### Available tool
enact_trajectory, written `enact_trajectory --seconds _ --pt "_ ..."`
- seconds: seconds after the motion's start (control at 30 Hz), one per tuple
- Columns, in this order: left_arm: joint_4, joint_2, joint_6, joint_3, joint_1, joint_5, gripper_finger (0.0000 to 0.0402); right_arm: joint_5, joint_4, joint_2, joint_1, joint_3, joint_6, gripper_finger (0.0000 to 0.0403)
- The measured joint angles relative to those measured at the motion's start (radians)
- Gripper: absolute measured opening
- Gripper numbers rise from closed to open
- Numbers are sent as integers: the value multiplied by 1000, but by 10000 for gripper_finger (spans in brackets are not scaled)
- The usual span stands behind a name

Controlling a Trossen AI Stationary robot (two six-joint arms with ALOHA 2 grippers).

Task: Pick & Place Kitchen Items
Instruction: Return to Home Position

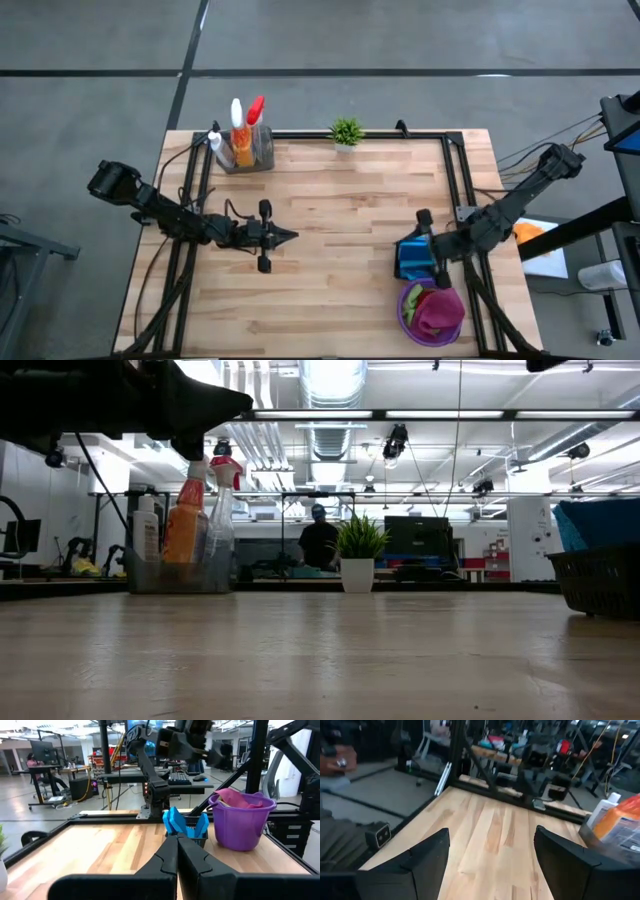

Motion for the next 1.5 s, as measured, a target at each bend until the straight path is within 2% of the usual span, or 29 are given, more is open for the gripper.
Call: enact_trajectory --seconds 0.3,0.43,0.5,0.57,0.63,0.8,0.9,1.0,1.13,1.3,1.5 --pt "-128 0 -18 0 2 -4 1 8 16 -260 0 -83 0 283" --pt "-177 0 19 -3 19 -123 1 36 12 -336 0 -102 -28 283" --pt "-177 0 70 -11 48 -203 1 89 16 -369 -7 -105 -119 283" --pt "-170 -1 107 -24 102 -225 1 167 41 -405 -20 -105 -185 283" --pt "-164 -6 90 -45 174 -167 1 186 45 -444 -38 -106 -200 283" --pt "-103 -6 -38 -120 420 198 1 183 45 -512 -75 -155 -194 283" --pt "-26 -6 -98 -163 541 317 1 184 38 -552 -94 -202 -188 283" --pt "44 -5 -100 -188 600 348 1 184 41 -595 -116 -236 -180 283" --pt "92 -5 -91 -187 621 362 1 186 39 -663 -123 -247 -166 283" --pt "129 -5 -77 -162 620 430 1 187 7 -748 -123 -238 -238 283" --pt "135 -5 -78 -131 620 452 1 195 7 -808 -123 -238 -337 283"
